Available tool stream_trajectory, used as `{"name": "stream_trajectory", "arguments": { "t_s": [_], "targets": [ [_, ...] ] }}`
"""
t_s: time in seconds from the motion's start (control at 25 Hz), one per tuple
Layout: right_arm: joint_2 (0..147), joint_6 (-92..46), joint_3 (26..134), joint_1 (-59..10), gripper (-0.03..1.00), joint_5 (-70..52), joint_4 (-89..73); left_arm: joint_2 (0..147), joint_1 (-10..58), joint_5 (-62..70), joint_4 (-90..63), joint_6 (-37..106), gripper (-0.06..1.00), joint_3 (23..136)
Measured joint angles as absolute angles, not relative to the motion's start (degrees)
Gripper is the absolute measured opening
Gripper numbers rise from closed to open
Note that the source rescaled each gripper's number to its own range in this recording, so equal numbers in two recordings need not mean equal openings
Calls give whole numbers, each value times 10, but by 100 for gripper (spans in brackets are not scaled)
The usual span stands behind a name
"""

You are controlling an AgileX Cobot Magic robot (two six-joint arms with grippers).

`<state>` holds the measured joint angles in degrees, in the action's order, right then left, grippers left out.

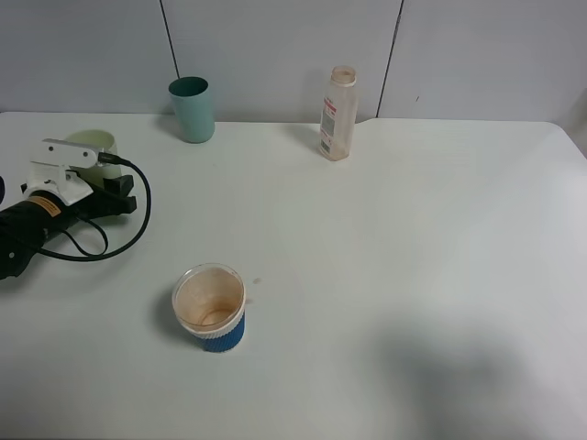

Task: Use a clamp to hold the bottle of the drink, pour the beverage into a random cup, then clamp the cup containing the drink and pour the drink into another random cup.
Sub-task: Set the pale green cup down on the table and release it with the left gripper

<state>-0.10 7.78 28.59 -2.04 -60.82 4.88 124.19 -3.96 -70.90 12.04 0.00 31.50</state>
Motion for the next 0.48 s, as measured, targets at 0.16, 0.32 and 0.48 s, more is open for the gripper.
{"name": "stream_trajectory", "arguments": {
  "t_s": [0.16, 0.32, 0.48],
  "targets": [
    [-1, 78, 286, -20, 100, -608, 49, 1245, -40, -700, 127, -23, 2, 335],
    [-1, 78, 286, -20, 100, -608, 49, 1248, -40, -699, 130, -46, 2, 348],
    [-1, 78, 286, -20, 100, -608, 49, 1271, -40, -703, 133, -78, 2, 373]
  ]
}}
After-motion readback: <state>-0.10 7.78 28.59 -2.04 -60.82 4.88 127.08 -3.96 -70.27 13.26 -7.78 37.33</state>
